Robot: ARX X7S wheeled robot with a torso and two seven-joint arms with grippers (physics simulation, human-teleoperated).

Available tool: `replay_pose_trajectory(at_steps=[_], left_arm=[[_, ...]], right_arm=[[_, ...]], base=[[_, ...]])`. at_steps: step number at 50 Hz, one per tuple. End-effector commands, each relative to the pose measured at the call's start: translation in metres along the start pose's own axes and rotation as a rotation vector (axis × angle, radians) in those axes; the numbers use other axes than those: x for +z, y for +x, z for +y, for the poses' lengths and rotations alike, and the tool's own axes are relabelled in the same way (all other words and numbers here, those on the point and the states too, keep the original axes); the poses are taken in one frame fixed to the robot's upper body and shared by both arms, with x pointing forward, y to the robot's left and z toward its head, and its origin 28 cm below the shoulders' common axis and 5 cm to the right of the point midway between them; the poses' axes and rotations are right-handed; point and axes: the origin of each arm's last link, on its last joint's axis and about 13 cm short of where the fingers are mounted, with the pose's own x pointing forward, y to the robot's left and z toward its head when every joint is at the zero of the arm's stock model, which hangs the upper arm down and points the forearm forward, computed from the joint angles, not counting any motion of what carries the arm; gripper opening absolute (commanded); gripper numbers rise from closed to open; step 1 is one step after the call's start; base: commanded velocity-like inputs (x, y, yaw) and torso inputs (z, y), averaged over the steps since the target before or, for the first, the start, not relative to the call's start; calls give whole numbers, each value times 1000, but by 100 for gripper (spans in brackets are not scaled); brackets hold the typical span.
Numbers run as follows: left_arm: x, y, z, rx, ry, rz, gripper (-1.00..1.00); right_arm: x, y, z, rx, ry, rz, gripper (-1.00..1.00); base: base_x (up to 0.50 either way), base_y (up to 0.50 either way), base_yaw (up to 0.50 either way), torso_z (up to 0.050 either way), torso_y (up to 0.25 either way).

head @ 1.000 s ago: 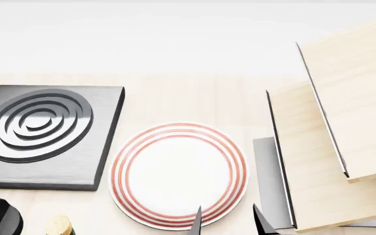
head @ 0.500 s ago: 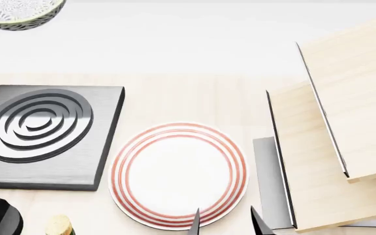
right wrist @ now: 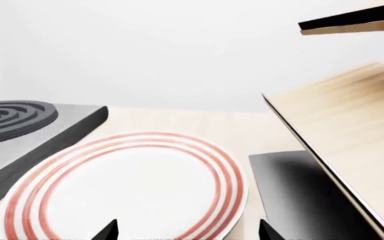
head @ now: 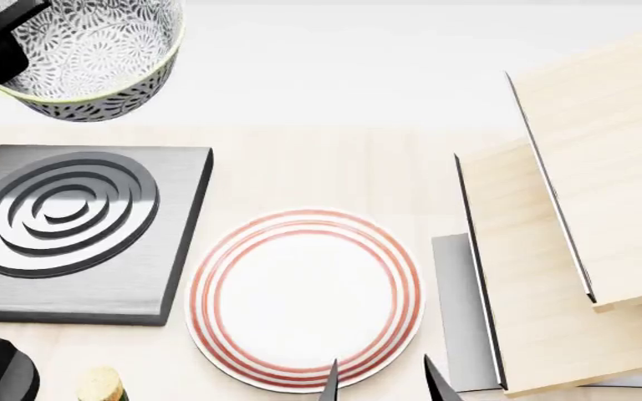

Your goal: Pick up the akita bowl and put it on the plate.

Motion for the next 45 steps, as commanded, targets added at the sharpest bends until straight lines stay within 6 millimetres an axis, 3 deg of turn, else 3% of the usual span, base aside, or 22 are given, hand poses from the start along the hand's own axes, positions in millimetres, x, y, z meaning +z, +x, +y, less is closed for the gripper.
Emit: replay_pose_trajectory(at_steps=[1,16,27,45], left_arm=[[-6,-1,-9,-28,46,39,-100],[-24,5,-28,-15,246,44,-100],[-25,4,-37,-77,247,35,-100],[-38,11,-45,-135,294,35,-100]], right_arm=[[-1,1,0,3,0,5,100],[-3,0,1,6,1,10,100],[-6,1,1,7,1,18,100],[-8,2,1,6,0,28,100]], base=[[0,0,0,0,0],[0,0,0,0,-11],[0,0,0,3,-148],[0,0,0,0,-28]])
